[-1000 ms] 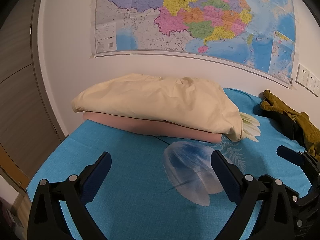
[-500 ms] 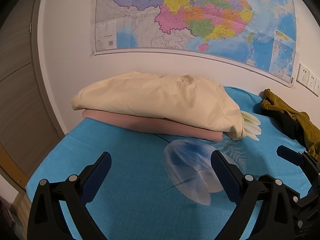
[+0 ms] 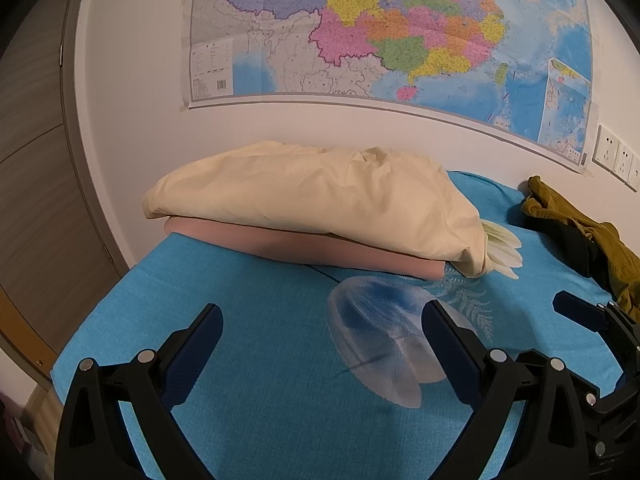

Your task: Fold large clothes

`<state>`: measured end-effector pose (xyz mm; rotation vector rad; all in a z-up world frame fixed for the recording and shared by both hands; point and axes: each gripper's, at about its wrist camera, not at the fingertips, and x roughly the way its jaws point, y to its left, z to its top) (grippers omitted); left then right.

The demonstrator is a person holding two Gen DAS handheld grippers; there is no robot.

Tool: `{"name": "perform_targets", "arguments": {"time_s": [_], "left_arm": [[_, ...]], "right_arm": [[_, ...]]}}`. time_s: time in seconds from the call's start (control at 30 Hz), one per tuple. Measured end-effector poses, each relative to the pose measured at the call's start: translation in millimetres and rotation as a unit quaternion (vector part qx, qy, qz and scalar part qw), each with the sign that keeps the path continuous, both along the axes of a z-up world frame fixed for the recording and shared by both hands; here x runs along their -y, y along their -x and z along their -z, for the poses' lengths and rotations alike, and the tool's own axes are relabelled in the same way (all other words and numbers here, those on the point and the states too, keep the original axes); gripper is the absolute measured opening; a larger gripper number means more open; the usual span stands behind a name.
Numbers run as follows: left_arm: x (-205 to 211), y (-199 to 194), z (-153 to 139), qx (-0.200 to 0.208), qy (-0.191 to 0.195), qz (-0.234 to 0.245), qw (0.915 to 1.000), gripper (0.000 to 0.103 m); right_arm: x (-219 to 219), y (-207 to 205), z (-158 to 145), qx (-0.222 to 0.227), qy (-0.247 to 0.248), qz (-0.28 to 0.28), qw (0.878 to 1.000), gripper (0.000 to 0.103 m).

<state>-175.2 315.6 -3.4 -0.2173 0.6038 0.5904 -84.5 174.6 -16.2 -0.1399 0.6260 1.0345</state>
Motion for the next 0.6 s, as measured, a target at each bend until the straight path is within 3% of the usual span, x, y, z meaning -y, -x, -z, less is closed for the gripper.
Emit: {"name": "perform_targets", "arguments": {"time_s": [0.6], "left_arm": [[0.8,-1.5,3.5,-0.003,0.002,0.001,1.0000,0.096]], "right_arm": [[-0.8,0.5,0.5,-0.001,0.002,0.001,1.000,0.097]]}}
